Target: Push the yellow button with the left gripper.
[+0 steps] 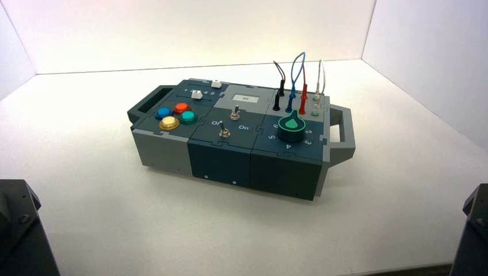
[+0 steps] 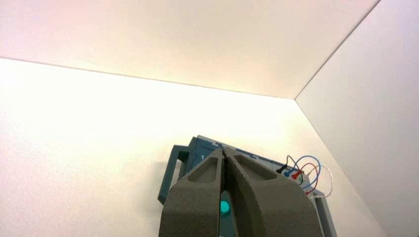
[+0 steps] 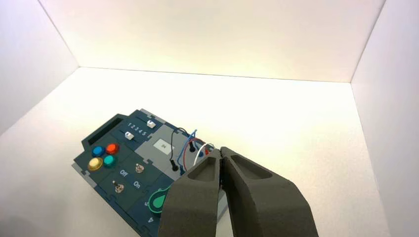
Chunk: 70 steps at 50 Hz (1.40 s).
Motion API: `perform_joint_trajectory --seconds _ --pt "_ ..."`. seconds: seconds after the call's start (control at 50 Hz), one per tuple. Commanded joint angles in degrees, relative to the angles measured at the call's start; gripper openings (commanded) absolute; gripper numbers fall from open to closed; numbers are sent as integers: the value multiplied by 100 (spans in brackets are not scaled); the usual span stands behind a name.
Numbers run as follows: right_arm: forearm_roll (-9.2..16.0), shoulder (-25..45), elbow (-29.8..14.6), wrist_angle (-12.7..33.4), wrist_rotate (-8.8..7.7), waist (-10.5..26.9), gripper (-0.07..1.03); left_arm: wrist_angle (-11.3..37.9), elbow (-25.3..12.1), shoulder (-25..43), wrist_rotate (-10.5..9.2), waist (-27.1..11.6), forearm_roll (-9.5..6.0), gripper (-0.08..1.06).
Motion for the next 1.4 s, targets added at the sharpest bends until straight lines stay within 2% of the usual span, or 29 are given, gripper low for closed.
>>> perform_joint_trajectory --seconds 0.02,0.2,0.28,0.5,0.58,0.76,0.92,1.24,1.4 --pt "18 114 -53 -70 -18 26 -2 -35 9 70 -26 -35 -35 -3" --pt "9 114 -44 -62 -26 26 -2 -79 0 44 -26 -35 -53 -3" --pt "9 105 -44 -62 -26 26 -2 -88 -18 88 -26 -35 -114 -3" --pt "9 105 -18 -70 -26 26 -2 -114 114 571 0 -44 -668 -3" --pt "18 97 -18 -62 -26 26 -2 -123 167 835 26 -88 -729 -3" --pt "18 97 -9 -79 -26 26 -2 -220 176 1529 79 -281 -721 -3" --pt "18 114 0 -88 -18 26 -2 -387 35 2487 88 -589 -721 -3" --pt "9 149 0 -114 0 18 -2 -738 -800 4869 202 -1696 -606 -3" --pt "0 158 9 -114 -9 9 -2 -756 -1063 5722 316 -1811 -563 -3"
